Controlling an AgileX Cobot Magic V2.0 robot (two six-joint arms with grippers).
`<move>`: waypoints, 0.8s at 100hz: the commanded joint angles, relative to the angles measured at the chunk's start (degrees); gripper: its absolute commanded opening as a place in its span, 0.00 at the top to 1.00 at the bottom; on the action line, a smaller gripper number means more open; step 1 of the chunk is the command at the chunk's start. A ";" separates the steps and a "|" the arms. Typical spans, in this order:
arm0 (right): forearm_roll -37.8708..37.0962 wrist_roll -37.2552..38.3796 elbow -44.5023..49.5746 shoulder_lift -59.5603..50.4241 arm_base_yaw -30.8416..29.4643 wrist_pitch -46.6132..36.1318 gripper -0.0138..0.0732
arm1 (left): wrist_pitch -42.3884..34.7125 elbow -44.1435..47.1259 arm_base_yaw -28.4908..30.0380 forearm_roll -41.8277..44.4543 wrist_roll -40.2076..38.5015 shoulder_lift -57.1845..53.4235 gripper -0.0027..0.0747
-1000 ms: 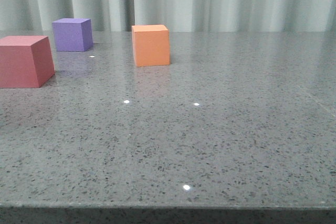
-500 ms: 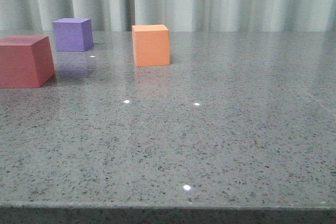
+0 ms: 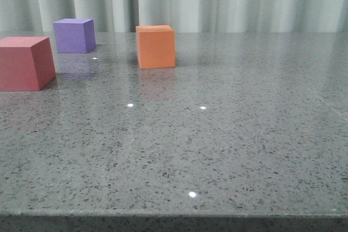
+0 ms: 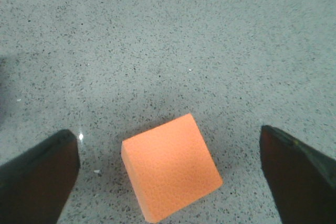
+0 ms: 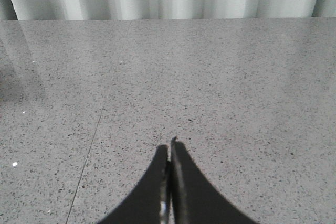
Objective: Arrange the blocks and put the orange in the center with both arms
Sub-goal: 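Move the left gripper over the orange cube and close on it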
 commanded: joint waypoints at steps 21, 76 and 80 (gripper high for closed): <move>-0.18 -0.43 -1.44 -0.01 -0.43 -4.82 0.92 | -2.44 -3.54 -1.42 3.60 -5.24 -0.04 0.12; -0.18 -0.43 -1.44 -0.01 -0.43 -4.82 0.92 | -2.40 -3.54 -1.90 3.38 -6.09 5.23 0.12; -0.18 -0.43 -1.44 -0.01 -0.43 -4.82 0.92 | -2.31 -3.54 -1.90 3.25 -6.09 5.59 0.12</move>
